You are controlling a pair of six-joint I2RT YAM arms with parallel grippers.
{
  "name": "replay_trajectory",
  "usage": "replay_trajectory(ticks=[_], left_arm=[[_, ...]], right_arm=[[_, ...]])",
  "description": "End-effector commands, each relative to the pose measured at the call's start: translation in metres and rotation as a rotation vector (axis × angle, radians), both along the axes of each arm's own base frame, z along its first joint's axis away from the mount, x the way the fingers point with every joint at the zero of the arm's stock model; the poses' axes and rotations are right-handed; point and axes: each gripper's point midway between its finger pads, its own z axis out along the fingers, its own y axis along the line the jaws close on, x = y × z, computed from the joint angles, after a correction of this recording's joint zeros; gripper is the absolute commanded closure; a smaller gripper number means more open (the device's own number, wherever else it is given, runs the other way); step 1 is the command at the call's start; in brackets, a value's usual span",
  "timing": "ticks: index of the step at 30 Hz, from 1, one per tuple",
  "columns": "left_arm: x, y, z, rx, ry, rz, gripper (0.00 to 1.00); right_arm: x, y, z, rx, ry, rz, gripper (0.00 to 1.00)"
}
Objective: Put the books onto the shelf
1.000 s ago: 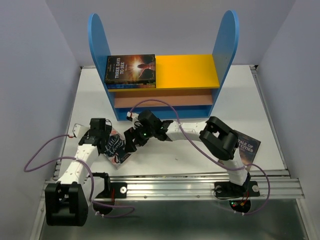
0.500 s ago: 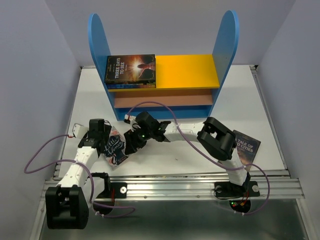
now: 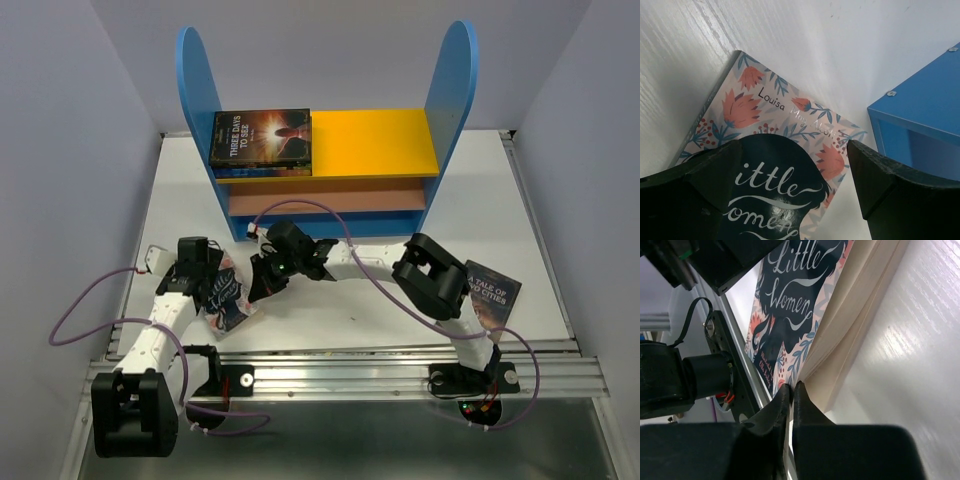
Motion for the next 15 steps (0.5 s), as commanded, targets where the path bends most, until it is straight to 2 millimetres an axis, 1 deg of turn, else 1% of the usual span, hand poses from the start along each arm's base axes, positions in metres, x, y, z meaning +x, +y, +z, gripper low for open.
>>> replay_trajectory(ticks=[1, 4, 6, 7, 9, 10, 11, 12, 13, 14, 15], left_arm=[[-0.022, -0.013, -0.023, -0.056, 0.090, -0.043, 0.01], [-0.016, -0.019, -0.017, -0.074, 0.053, -0.082, 0.01], [-0.012, -0.022, -0.008, -0.069, 0.031, -0.114, 0.01], [-0.007, -0.025, 0.000, -0.073, 0.012, -0.138, 0.01], [-0.005, -0.029, 0.009, -0.076, 0.000, -0.169, 0.01], [-0.002, -0.034, 0.018, -0.075, -0.019, -0.218, 0.01], [0.000, -0.037, 0.024, -0.075, -0.038, -0.248, 0.01], [0.001, -0.039, 0.027, -0.060, -0.041, -0.293, 0.01], [0.002, -0.046, 0.033, -0.071, -0.055, -0.340, 0.01], [0.003, -0.049, 0.036, -0.068, -0.062, -0.368, 0.01], [0.001, -0.051, 0.037, -0.069, -0.060, -0.387, 0.01]], right_arm=[[0.006, 0.029, 0.020, 0.086, -0.019, -0.035, 0.99], [0.010, 0.027, 0.019, 0.072, -0.025, -0.075, 0.99], [0.015, 0.021, 0.017, 0.054, -0.037, -0.118, 0.99], [0.016, 0.019, 0.016, 0.048, -0.032, -0.135, 0.99], [0.019, 0.010, 0.007, 0.012, -0.035, -0.184, 0.99], [0.023, 0.005, 0.011, 0.014, -0.031, -0.207, 0.99], [0.022, 0.001, 0.009, 0.006, -0.028, -0.214, 0.99], [0.024, -0.009, 0.008, -0.007, -0.028, -0.228, 0.99], [0.029, -0.017, 0.008, -0.011, -0.032, -0.244, 0.99], [0.032, -0.025, 0.007, -0.019, -0.039, -0.256, 0.99], [0.030, -0.031, 0.008, -0.026, -0.044, -0.261, 0.99]])
